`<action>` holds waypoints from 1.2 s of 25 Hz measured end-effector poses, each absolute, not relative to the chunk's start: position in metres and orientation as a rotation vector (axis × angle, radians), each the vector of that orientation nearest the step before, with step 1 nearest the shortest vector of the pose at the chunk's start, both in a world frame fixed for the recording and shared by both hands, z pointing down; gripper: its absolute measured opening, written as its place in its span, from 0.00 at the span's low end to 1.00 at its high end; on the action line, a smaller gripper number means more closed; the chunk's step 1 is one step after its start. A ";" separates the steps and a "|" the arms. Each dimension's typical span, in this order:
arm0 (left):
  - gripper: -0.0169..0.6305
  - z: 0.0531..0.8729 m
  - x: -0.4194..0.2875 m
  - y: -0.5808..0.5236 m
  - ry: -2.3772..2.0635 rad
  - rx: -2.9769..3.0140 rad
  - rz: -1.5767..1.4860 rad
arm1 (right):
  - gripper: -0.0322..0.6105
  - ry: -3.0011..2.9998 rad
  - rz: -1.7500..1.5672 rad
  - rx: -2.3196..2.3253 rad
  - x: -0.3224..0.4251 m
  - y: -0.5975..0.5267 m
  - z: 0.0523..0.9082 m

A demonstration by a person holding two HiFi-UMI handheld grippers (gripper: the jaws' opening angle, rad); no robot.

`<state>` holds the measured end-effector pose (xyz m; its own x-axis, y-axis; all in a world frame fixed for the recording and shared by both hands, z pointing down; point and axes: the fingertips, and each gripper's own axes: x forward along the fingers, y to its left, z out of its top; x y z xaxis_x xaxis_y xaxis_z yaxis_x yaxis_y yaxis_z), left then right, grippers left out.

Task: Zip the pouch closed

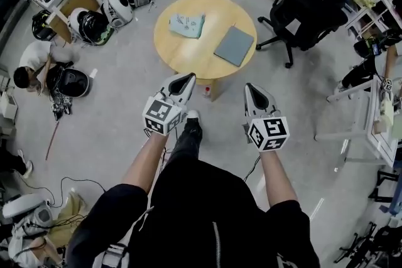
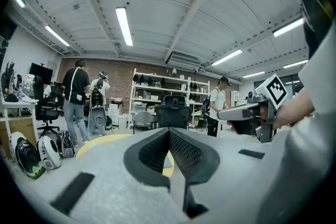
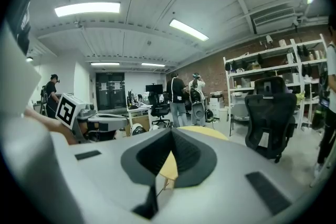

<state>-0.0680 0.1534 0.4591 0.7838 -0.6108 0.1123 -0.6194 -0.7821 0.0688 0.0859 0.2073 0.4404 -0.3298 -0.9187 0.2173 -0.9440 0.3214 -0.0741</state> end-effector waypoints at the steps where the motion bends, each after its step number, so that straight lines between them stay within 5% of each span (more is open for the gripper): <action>1: 0.03 0.462 -0.066 0.137 -0.989 2.870 0.132 | 0.05 -2.438 0.289 1.727 0.086 0.189 0.443; 15: 0.03 0.469 -0.080 -0.086 -0.961 2.840 0.216 | 0.05 -2.430 0.322 1.647 0.064 -0.049 0.443; 30: 0.03 0.507 -0.071 -0.182 -1.061 2.713 0.274 | 0.05 -2.456 0.401 1.386 0.066 -0.173 0.493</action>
<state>-0.0711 -0.1819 0.5073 0.7229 -0.6444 0.2492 -0.6845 -0.7170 0.1317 0.0662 -0.1730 0.4928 -0.4936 -0.7806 0.3835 -0.8621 0.4974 -0.0971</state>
